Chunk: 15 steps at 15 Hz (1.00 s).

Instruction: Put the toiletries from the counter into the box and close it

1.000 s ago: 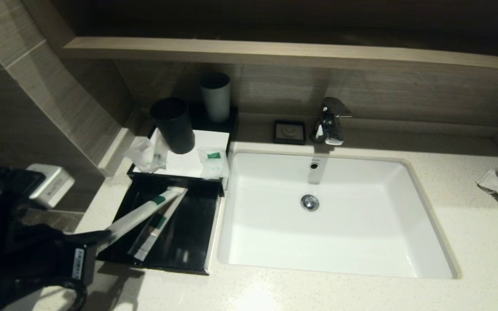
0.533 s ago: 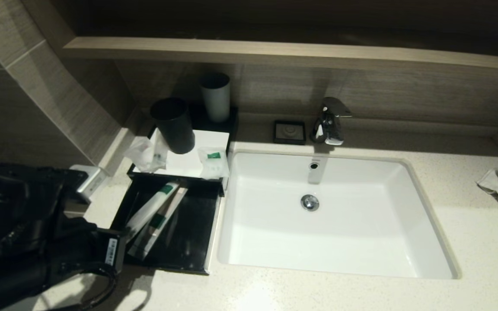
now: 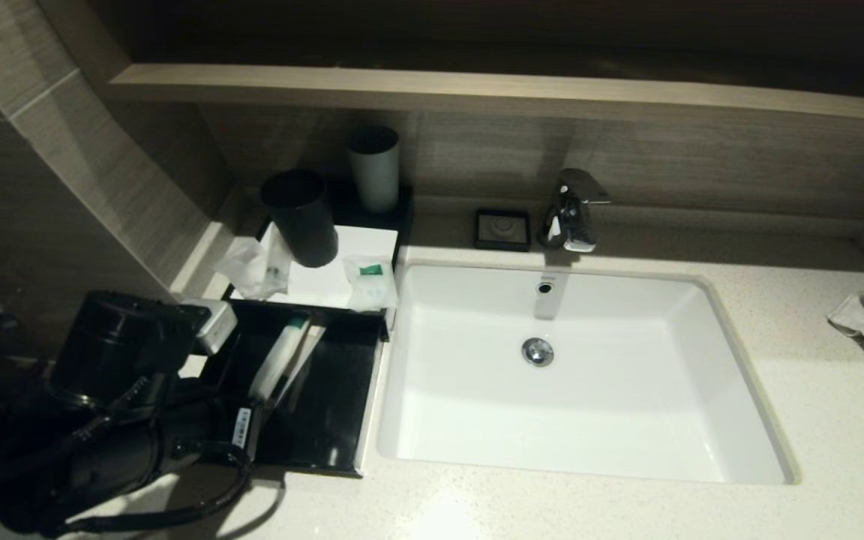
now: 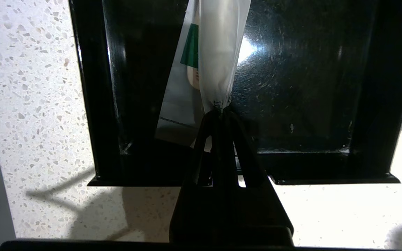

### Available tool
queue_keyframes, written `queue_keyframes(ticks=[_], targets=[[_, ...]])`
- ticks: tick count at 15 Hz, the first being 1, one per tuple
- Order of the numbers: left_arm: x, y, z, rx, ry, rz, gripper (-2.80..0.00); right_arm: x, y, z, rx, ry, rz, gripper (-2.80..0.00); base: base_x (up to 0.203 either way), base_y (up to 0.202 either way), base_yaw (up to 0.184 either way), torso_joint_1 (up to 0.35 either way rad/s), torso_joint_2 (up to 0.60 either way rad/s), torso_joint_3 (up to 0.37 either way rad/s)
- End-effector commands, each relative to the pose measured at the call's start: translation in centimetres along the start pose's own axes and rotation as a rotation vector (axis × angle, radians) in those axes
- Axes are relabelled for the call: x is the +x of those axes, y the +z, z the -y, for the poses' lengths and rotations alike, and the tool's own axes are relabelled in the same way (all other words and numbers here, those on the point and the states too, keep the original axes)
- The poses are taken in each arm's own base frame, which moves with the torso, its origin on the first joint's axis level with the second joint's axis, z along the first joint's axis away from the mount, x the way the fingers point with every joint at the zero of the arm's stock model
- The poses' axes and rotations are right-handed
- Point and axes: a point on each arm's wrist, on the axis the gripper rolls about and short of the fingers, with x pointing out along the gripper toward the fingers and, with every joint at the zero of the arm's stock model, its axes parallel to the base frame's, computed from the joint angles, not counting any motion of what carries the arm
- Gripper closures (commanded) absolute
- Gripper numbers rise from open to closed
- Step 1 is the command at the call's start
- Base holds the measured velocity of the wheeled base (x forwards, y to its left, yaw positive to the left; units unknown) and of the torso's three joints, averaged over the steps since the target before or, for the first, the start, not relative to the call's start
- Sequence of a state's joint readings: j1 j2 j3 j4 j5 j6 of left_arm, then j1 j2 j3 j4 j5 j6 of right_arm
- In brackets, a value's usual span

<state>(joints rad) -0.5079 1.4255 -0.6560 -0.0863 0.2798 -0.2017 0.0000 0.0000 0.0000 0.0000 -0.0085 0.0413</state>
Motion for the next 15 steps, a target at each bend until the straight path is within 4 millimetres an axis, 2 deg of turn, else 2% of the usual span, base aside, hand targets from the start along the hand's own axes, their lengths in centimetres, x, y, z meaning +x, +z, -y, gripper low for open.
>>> queue_keyframes(ticks=[1,5,6,10,11,15], targets=[[1.3,-0.2,0.3,0.007,0.011,-0.030,0.00,0.0,0.0,0.0,0.000,0.001,0.000,0.00,0.000,0.000,0.000,0.000,0.00,0.000],[2.5,0.5,0.8,-0.002,0.015,-0.007,0.00,0.0,0.0,0.0,0.000,-0.001,0.000,0.00,0.000,0.000,0.000,0.000,0.00,0.000],[2.5,0.7,0.8,-0.005,0.016,-0.002,-2.80,0.0,0.0,0.0,0.000,0.001,0.000,0.00,0.000,0.000,0.000,0.000,0.00,0.000],[1.7,1.5,0.7,-0.019,0.020,0.043,-2.80,0.0,0.0,0.0,0.000,0.000,0.000,0.00,0.000,0.000,0.000,0.000,0.00,0.000],[0.9,1.8,0.6,-0.027,0.013,0.072,-2.80,0.0,0.0,0.0,0.000,0.001,0.000,0.00,0.000,0.000,0.000,0.000,0.00,0.000],[-1.4,4.4,0.8,-0.061,-0.032,0.199,-2.80,0.0,0.0,0.0,0.000,-0.001,0.000,0.00,0.000,0.000,0.000,0.000,0.00,0.000]])
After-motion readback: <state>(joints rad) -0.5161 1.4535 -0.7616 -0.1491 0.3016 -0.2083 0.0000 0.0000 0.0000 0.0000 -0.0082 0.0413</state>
